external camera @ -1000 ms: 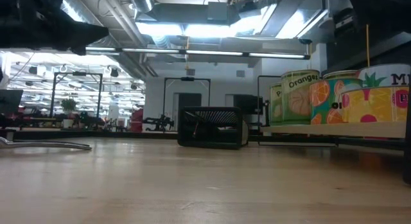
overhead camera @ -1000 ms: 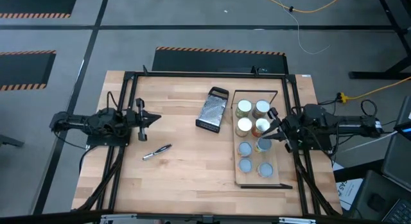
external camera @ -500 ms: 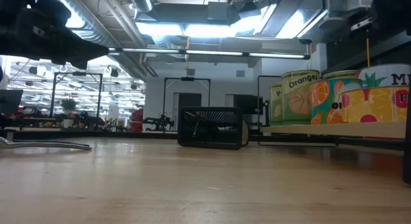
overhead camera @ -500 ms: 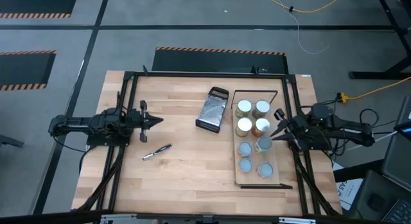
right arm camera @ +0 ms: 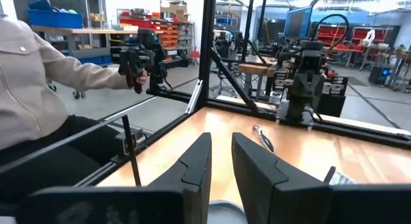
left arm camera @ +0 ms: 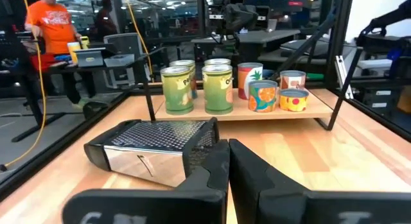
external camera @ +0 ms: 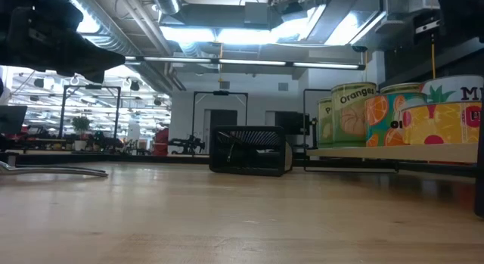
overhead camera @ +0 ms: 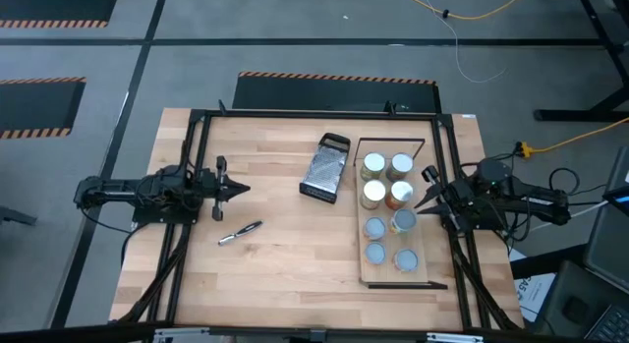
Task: Pick and place cans onto a shelf
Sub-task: Return to Home Position
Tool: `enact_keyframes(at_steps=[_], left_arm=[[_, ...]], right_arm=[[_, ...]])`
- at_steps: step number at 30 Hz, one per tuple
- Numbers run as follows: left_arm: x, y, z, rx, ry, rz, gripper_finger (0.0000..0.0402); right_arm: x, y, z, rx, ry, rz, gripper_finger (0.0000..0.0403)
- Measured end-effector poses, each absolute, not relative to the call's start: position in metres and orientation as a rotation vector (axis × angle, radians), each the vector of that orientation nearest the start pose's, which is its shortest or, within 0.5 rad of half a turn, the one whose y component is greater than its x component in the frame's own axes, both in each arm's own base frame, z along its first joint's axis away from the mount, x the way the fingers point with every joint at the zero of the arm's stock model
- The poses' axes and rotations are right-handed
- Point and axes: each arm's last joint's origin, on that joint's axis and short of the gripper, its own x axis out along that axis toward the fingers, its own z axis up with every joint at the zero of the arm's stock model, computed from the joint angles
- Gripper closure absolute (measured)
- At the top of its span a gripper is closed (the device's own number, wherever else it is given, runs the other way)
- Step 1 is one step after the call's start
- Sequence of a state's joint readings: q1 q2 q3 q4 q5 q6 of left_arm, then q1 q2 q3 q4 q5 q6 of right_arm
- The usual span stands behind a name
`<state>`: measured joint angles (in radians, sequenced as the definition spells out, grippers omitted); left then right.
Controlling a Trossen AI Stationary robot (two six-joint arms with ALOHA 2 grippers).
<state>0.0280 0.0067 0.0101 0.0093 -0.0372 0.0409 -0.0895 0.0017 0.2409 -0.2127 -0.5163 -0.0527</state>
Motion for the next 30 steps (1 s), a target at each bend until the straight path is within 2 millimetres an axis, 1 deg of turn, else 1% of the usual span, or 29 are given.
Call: enact_keyframes(at_steps=[6,12,18,20,23,30], left_arm=[[0.097,0.004,0.167,0.036,-0.012,0.066,0.0401],[0.097,0.004,0.167,0.036,-0.011,0.063,0.0401],[0.097,0.004,0.167,0.036,-0.01,0.063,0.0401],[0.097,0.004,0.167,0.036,-0.01,0.063,0.0401],[0.097,0.004,0.167,0.036,-0.01,0.063,0.0401],[0.097,0.004,0.167,0.036,-0.01,0.063,0.0401]], right_arm=[[0.074,0.008,0.223,-0.097,-0.044,0.419,0.0336],[0.074,0.006,0.222,-0.143,-0.05,0.372,0.0336],[0.075,0.006,0.22,-0.139,-0.029,0.373,0.0336],[0.077,0.006,0.214,-0.14,-0.027,0.373,0.0336],[0.085,0.005,0.2,-0.152,-0.064,0.364,0.0336],[0.096,0.0,0.172,-0.154,-0.083,0.213,0.0336]])
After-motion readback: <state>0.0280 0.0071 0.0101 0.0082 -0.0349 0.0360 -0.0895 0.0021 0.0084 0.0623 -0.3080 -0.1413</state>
